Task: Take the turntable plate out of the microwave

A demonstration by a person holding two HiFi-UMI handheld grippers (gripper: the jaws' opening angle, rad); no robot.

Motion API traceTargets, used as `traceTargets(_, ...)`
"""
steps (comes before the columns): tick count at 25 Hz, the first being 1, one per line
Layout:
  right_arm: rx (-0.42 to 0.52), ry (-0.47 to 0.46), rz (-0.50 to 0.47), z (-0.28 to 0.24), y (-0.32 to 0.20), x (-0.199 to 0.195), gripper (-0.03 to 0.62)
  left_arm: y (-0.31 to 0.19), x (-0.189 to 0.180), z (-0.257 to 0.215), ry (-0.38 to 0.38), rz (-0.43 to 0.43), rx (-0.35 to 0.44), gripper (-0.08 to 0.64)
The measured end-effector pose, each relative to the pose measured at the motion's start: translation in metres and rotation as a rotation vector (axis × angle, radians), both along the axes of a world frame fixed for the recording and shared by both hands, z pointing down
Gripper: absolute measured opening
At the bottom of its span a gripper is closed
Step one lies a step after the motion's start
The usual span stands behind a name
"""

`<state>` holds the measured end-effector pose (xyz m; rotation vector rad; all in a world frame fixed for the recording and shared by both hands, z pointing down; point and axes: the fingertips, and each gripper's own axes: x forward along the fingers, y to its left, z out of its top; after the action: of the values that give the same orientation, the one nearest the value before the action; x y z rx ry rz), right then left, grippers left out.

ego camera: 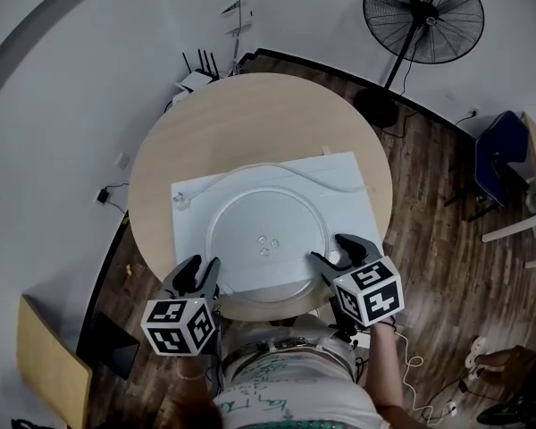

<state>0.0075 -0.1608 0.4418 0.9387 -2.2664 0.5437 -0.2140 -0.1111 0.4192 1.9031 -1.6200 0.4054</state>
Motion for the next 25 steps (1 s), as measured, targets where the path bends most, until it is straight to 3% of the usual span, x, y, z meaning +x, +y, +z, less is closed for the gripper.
traceTargets(3, 0.031, -0.057, -0.013, -0.007, 0.003, -0.002, 0.241, 0.008, 0.001, -0.006, -0.022, 0.004, 0.034, 0.132)
traceTargets(6, 0.075, -0.117, -0.026, -0.015, 0.006, -0.001, 0.234, 0.018, 0.006, -0.013, -0.077, 0.028, 0.077, 0.048)
traceTargets(9, 0.138, -0.132, -0.027, -0.019, 0.01, 0.004, 0.147, 0.026, 0.012, -0.019, -0.082, 0.056, 0.118, 0.033)
traceTargets(12, 0.219, -0.161, -0.007, -0.025, 0.013, 0.007, -0.002, 0.028, 0.017, -0.026, -0.043, 0.072, 0.182, 0.026)
traceTargets(18, 0.284, -0.248, -0.04, -0.031, 0.03, 0.005, -0.009, 0.036, 0.032, -0.019, -0.085, 0.104, 0.214, 0.02)
traceTargets(25, 0.341, -0.229, -0.089, -0.028, 0.049, -0.006, -0.009, 0.052, 0.045, -0.021, -0.095, 0.125, 0.281, 0.02)
